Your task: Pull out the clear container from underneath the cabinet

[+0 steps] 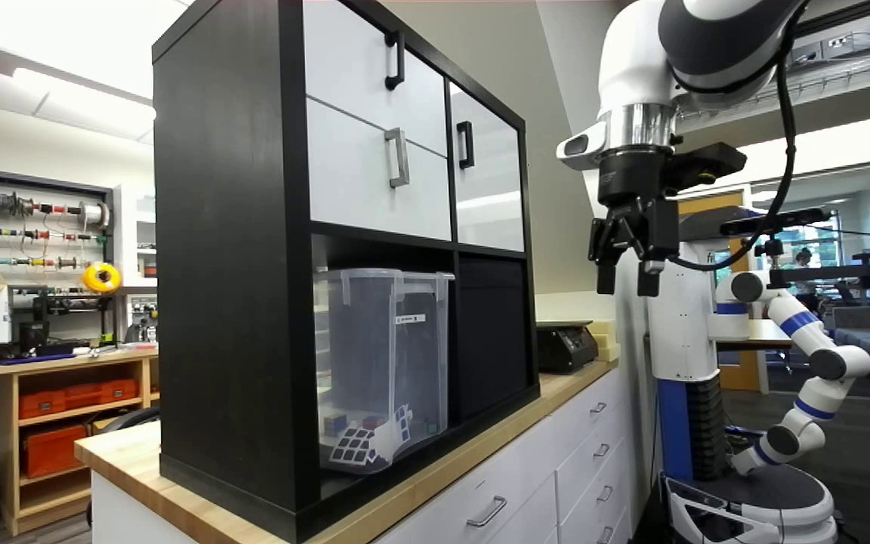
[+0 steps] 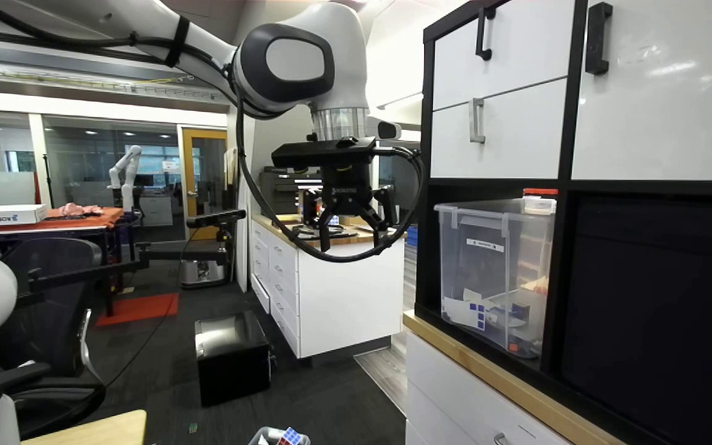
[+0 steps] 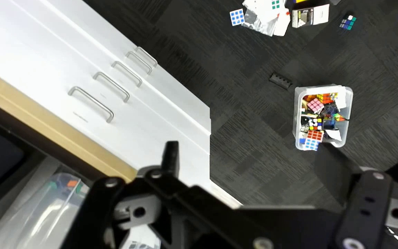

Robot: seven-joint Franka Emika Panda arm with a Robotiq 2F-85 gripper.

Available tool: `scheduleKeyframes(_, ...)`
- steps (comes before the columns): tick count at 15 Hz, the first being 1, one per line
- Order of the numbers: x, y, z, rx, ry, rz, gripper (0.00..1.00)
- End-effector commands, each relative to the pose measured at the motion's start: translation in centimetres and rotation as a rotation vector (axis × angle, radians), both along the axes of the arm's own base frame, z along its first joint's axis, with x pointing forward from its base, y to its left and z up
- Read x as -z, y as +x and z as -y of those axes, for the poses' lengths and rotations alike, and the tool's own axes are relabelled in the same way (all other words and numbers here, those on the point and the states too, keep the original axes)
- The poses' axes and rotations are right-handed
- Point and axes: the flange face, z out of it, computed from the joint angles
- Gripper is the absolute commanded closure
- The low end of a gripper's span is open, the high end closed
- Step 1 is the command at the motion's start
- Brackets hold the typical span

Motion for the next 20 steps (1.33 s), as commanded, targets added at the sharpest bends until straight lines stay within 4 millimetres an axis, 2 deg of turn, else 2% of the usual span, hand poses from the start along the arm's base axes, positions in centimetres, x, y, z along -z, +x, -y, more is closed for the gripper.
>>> scheduleKeyframes(1,-0.4,0.2,-0.6,-0.021,-0.001,0.014,0.00)
scheduleKeyframes(4,-1.0,0.4,-1.5,-0.047,-0.002,0.029,0.00)
scheduleKeyframes(11,-1.0,0.4,-1.5,-0.053,-0.002,0.030,0.00)
scheduleKeyframes(20,-1.8,1.2,-6.9,-0.184,-0.043,0.132,0.00)
